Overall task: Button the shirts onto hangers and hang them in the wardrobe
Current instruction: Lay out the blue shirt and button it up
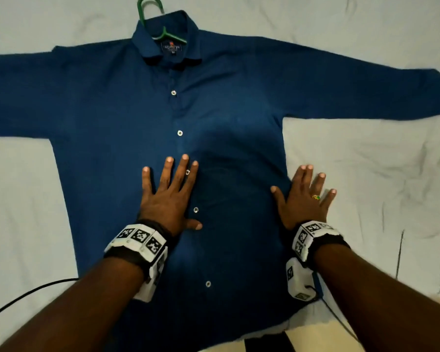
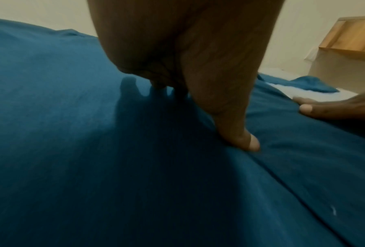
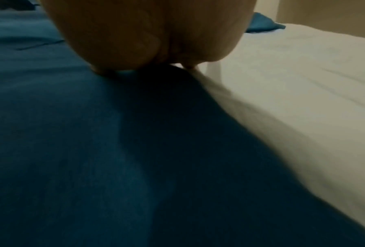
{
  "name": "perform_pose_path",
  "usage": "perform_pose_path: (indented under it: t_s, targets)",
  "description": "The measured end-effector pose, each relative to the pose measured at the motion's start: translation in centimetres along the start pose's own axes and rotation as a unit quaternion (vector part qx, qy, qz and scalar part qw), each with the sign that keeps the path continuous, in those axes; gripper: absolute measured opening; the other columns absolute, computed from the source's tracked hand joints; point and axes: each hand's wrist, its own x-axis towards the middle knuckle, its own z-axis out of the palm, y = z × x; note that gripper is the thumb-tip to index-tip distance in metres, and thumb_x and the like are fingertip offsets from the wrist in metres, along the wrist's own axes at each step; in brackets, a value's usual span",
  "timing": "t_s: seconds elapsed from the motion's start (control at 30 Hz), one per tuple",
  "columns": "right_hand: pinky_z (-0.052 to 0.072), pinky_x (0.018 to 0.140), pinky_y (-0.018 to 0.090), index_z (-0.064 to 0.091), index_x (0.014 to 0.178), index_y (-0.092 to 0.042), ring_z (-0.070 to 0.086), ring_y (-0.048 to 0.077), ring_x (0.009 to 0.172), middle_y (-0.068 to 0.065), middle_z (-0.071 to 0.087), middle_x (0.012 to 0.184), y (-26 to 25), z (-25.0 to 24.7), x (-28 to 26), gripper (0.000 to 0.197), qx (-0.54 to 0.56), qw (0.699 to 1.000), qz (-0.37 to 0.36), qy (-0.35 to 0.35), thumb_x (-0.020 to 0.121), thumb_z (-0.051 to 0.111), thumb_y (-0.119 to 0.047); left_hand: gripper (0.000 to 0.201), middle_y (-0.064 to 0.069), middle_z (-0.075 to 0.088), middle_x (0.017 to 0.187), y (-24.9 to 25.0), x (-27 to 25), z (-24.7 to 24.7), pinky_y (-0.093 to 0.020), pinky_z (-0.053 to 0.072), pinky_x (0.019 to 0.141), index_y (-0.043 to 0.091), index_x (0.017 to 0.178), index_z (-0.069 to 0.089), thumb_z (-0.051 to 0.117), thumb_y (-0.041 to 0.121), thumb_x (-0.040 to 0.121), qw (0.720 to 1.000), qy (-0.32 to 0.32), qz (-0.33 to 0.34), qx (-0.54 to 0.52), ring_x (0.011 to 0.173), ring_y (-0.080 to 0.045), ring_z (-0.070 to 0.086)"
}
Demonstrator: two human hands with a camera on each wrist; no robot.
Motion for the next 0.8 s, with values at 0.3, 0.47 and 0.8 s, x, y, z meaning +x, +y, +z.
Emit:
perform_pose_path:
  t_s: [0.3,0.47,0.8]
  targets:
    - [-0.001,0.118,0.065,-0.009,0.157,-0.042,-0.01,0.018,0.154,-0.017,-0.017,0.165,-13.3,-3.5,9.3,0.079,-0.068,0.939,-0.337,0.008,0.096,0.032,-0.068,0.106,0.011,-0.027,0.165,-2.7,8.4,-3.9,-0.067,-0.003,0.118,0.025,0.158,-0.019,0.036,0.08,0.086,0.999,0.041,-0.009,0.017,0.155,-0.018,-0.013]
    - [-0.007,0.116,0.068,-0.015,0.157,-0.034,-0.016,0.026,0.153,-0.014,-0.023,0.164,-2.7,-7.3,14.7,0.084,-0.073,0.988,-0.138,-0.011,0.092,0.014,-0.078,0.113,0.016,-0.034,0.16,-3.4,8.3,-4.7,-0.068,-0.006,0.118,0.034,0.154,-0.027,0.022,0.095,0.073,1.0,-0.003,-0.006,0.013,0.154,-0.018,-0.018]
    - [-0.003,0.118,0.065,-0.003,0.158,-0.043,-0.014,0.022,0.154,-0.012,-0.02,0.165,-15.7,-8.6,16.7,0.074,-0.104,0.922,-0.373,0.016,0.097,0.031,-0.067,0.078,0.002,-0.011,0.169,-0.2,17.0,-9.3,-0.055,-0.001,0.123,0.019,0.162,-0.006,0.037,0.05,0.103,0.993,0.108,0.037,0.002,0.156,-0.022,-0.006]
